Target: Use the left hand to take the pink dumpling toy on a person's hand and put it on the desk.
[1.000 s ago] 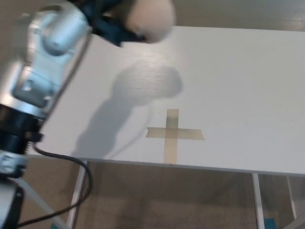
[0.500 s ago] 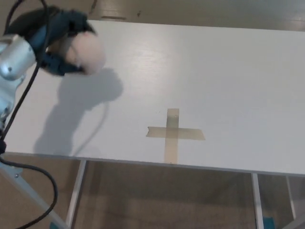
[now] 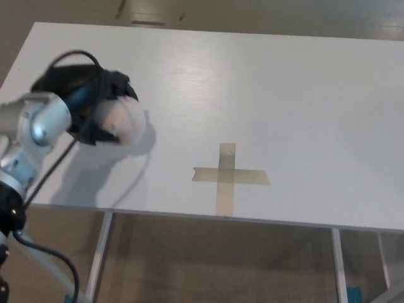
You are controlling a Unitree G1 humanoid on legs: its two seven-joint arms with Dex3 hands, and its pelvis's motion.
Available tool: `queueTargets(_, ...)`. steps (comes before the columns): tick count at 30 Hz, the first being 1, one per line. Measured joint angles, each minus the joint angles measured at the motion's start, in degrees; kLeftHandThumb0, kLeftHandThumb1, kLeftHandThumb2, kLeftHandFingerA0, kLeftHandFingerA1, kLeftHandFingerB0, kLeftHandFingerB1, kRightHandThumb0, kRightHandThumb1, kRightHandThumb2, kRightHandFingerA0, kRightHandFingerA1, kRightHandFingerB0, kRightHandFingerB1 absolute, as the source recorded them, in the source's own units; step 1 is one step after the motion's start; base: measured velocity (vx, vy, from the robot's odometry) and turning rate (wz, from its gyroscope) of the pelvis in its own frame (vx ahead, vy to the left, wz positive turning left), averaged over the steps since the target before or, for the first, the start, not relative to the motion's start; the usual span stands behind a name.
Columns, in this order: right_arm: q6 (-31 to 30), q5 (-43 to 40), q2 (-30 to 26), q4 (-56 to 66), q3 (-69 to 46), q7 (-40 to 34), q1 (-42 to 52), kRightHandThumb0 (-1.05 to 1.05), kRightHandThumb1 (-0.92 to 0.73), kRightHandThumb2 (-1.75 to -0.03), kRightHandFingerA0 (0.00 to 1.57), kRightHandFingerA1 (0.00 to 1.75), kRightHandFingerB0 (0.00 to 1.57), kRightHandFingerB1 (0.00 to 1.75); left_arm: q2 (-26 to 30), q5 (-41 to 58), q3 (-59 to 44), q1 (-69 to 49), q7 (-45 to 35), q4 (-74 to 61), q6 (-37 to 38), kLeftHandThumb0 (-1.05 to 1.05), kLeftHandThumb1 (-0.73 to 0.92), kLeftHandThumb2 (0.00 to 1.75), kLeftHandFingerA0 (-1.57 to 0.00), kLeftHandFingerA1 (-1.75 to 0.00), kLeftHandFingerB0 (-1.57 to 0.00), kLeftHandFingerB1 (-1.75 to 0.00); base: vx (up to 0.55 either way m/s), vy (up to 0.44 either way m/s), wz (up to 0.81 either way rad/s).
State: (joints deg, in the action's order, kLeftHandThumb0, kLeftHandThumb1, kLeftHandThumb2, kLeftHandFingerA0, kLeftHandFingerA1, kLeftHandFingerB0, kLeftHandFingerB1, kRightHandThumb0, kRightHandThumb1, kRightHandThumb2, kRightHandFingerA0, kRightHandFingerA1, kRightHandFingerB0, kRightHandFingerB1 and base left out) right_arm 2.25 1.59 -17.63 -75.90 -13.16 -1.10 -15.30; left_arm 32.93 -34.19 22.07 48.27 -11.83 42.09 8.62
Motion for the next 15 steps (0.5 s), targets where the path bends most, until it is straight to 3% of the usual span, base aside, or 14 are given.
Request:
queueTargets(8, -0.02, -0.05, -0.01, -0.01, -0.18, -0.02, -0.02, -0.24, -0.71, -0.62, 0.59, 0.43, 0.54, 0.42, -1.84, -1.87, 2.87, -1.11, 0.35, -0.16, -0.08, -0.23, 0.72, 0.63, -0.71, -1.37, -0.56, -0.42, 0.0, 0.0, 0.0)
queueTargets(10, -0.02, -0.06, -0.01, -0.01, -0.24, -0.02, -0.02, -0.24, -0.71, -0.62, 0.59, 0.43, 0.55, 0.43, -2.04, -2.02, 3.17, -1.12, 0.31, -0.21, -0.2, -0.23, 0.72, 0.62, -0.72, -1.3, -0.63, -0.43, 0.0, 0.0, 0.0)
queueTargets(11, -0.02, -0.07, -0.02, -0.01, -0.3, -0.02, -0.02, -0.24, -0.71, -0.62, 0.6, 0.43, 0.56, 0.43, -2.15, -2.24, 3.44, -1.2, -0.06, -0.49, -0.58, -0.25, 0.69, 0.61, -0.75, -1.18, -0.5, -0.38, 0.0, 0.0, 0.0)
queueTargets(12, -0.02, -0.08, -0.02, -0.01, -0.32, -0.01, -0.02, -0.24, -0.71, -0.62, 0.6, 0.43, 0.56, 0.43, -2.18, -2.31, 3.55, -1.25, -0.21, -0.62, -0.76, -0.25, 0.69, 0.61, -0.75, -1.18, -0.5, -0.38, 0.0, 0.0, 0.0)
queueTargets(13, -0.02, -0.08, -0.02, -0.01, -0.39, -0.01, -0.02, -0.24, -0.71, -0.62, 0.59, 0.43, 0.56, 0.43, -2.24, -2.42, 3.73, -1.37, -0.62, -0.85, -1.17, -0.56, 0.39, 0.76, -0.01, -0.28, -0.01, -0.22, 0.0, 0.0, 0.0)
queueTargets(14, -0.02, -0.08, -0.02, -0.01, -0.42, -0.01, -0.02, -0.24, -0.71, -0.62, 0.59, 0.43, 0.56, 0.43, -2.26, -2.43, 3.75, -1.39, -0.79, -0.89, -1.3, -0.56, 0.39, 0.76, -0.01, -0.28, -0.01, -0.22, 0.0, 0.0, 0.0)
queueTargets(15, -0.02, -0.07, -0.02, -0.01, -0.51, -0.01, -0.02, -0.24, -0.71, -0.62, 0.59, 0.43, 0.56, 0.43, -2.29, -2.5, 4.0, -1.38, -2.23, -1.34, -2.33, -0.71, 0.44, 0.75, 0.0, -0.04, -0.02, -0.09, 0.0, 0.0, 0.0)
